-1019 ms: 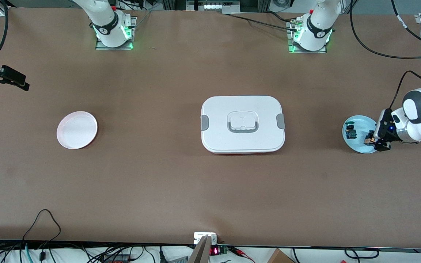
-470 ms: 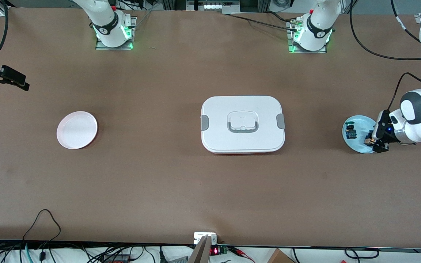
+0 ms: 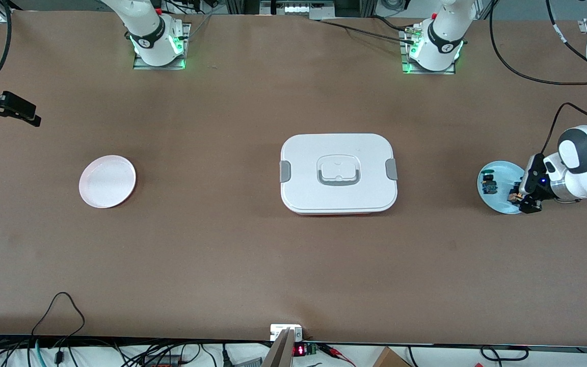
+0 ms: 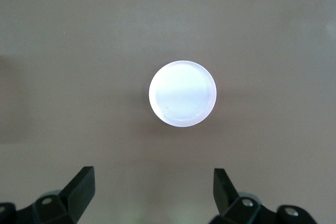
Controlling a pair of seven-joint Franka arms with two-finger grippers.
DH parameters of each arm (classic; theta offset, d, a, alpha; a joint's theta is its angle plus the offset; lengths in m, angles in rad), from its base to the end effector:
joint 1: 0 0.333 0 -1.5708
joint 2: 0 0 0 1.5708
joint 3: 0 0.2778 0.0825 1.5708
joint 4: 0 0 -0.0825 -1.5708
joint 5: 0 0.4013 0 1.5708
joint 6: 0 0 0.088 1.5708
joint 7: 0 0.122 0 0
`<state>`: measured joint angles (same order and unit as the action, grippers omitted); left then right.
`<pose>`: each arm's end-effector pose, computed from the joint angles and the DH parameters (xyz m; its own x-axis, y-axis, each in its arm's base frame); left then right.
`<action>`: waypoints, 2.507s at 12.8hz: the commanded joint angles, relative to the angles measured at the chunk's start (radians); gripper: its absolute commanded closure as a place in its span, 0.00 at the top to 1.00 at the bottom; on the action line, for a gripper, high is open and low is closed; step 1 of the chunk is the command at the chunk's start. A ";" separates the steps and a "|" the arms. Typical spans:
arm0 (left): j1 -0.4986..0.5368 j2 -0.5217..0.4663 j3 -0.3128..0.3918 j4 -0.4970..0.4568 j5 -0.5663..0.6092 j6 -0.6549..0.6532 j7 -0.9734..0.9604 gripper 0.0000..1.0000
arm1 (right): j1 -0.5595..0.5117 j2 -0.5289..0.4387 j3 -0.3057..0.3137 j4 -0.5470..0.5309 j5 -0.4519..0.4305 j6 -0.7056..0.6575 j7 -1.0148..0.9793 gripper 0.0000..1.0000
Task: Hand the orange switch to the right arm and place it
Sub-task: 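Lower the left gripper and close it on the orange switch, then lift the orange switch with the left gripper while the right gripper rises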
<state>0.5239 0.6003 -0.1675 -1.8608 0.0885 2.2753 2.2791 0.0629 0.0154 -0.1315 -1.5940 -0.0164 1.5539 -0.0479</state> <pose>0.5688 0.2128 0.1242 -0.3736 -0.9167 0.1419 -0.9148 0.3895 0.1072 0.5706 -0.0408 0.5498 0.9982 -0.0210 -0.0562 -0.0201 -0.9997 0.0157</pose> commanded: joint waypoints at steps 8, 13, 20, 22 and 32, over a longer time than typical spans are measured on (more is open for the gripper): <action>0.039 0.013 -0.041 0.006 -0.023 0.018 0.092 0.21 | -0.005 0.009 0.001 0.006 0.012 -0.011 0.006 1.00; 0.038 -0.007 -0.049 0.018 -0.023 -0.019 0.082 0.00 | -0.005 0.015 0.003 0.009 0.015 -0.006 0.007 1.00; 0.031 -0.077 -0.157 0.252 -0.093 -0.494 -0.182 0.00 | 0.003 0.017 0.006 0.005 0.061 -0.014 0.003 1.00; 0.036 -0.094 -0.203 0.273 -0.114 -0.581 -0.315 0.00 | 0.028 0.017 0.006 0.005 0.178 -0.015 0.003 1.00; -0.135 -0.068 -0.449 0.331 -1.075 -0.715 -0.774 0.00 | -0.011 0.130 0.001 -0.071 0.862 -0.080 -0.073 1.00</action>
<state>0.4476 0.5038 -0.6117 -1.5374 -0.8408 1.5396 1.5183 0.0798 0.1451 -0.1285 -1.6138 0.7117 1.4974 -0.0898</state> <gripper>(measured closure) 0.278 0.000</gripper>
